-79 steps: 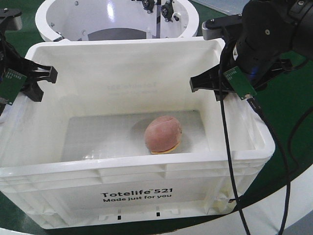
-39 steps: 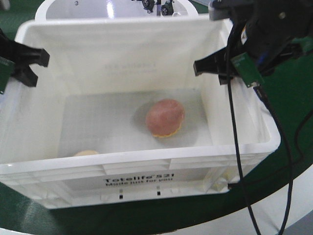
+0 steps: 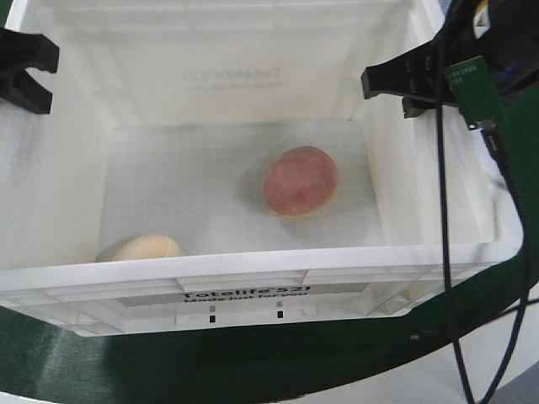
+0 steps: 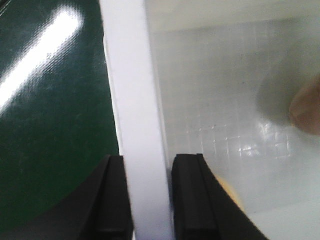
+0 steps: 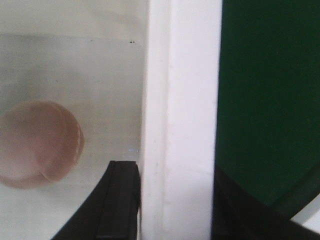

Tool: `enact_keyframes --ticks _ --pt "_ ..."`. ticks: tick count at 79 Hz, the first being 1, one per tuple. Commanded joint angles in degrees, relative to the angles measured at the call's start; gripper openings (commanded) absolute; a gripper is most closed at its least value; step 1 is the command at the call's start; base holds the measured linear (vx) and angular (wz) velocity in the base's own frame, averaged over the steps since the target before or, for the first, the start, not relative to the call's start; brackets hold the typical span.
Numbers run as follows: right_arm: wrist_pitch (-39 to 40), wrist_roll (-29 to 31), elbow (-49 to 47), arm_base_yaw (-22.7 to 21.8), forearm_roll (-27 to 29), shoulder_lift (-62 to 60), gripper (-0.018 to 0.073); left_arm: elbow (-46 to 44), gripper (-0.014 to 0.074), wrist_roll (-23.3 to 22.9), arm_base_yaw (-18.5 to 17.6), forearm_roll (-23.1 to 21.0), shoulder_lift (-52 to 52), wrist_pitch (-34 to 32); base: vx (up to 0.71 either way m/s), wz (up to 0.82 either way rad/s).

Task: Place moving items into box and shelve
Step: 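Lift the tote by its rims with both grippers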

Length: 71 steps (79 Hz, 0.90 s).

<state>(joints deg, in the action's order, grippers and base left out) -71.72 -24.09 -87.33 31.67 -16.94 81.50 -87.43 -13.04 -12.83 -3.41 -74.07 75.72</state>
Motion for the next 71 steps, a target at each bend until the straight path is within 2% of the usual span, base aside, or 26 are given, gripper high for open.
enact_keyframes --ticks 1,71 --pt "5.2 0.6 -2.6 0.1 -2.5 -3.8 -0.0006 -2.9 -0.0008 -0.1 -0.6 -3.0 3.0 -3.7 0.00 0.00" --pt "6.6 0.9 -2.6 0.1 -3.1 -5.7 -0.0006 -3.4 -0.0008 -0.1 -0.6 -3.3 6.1 -3.7 0.00 0.00"
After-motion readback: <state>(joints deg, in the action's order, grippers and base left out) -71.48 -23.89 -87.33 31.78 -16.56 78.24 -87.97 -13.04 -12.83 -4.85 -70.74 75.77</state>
